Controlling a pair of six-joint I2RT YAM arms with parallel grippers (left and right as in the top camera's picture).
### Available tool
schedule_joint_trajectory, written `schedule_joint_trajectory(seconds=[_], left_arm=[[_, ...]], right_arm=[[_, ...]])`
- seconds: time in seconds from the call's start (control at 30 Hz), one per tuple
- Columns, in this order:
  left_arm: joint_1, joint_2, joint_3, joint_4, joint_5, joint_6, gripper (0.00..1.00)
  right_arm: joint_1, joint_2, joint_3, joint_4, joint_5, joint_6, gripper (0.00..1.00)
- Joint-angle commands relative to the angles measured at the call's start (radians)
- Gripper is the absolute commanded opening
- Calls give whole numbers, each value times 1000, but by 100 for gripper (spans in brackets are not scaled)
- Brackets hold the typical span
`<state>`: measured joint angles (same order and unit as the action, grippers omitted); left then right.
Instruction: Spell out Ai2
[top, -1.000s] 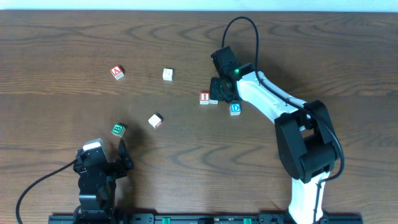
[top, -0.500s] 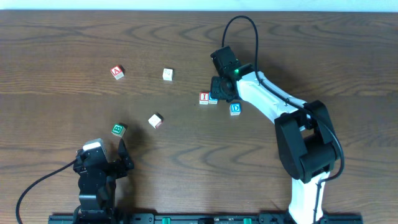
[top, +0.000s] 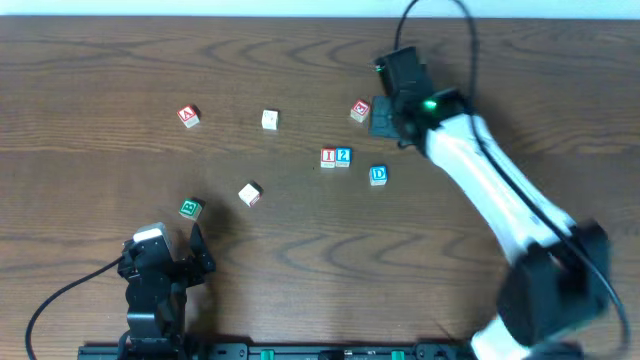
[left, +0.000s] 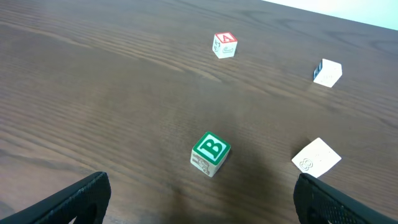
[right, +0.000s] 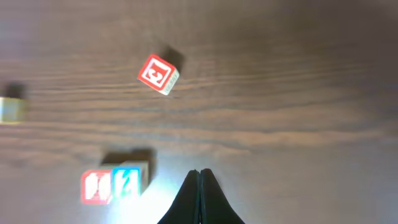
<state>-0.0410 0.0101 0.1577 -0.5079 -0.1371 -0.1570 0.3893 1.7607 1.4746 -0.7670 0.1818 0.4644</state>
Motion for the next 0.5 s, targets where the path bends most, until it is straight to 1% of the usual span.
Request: schedule_joint_trajectory(seconds=[0.0,0.1,0.23,0.43,0.47], left_arm=[[3,-5,-18,2,-3,7,95],[3,-5,-18,2,-3,7,95],[3,-5,-18,2,-3,7,95],[3,-5,-18,2,-3,7,95],[3,-5,-18,2,-3,7,95]], right_arm=[[-16,-122,-11,-50,32,-18,1],[-18,-233,-56,-101,32,-40,1],[-16,-431,-183,-127,27,-43,1],[-16,-726,-435,-125,24,-43,1],[-16,-805,-507,-119,24,-43,1]])
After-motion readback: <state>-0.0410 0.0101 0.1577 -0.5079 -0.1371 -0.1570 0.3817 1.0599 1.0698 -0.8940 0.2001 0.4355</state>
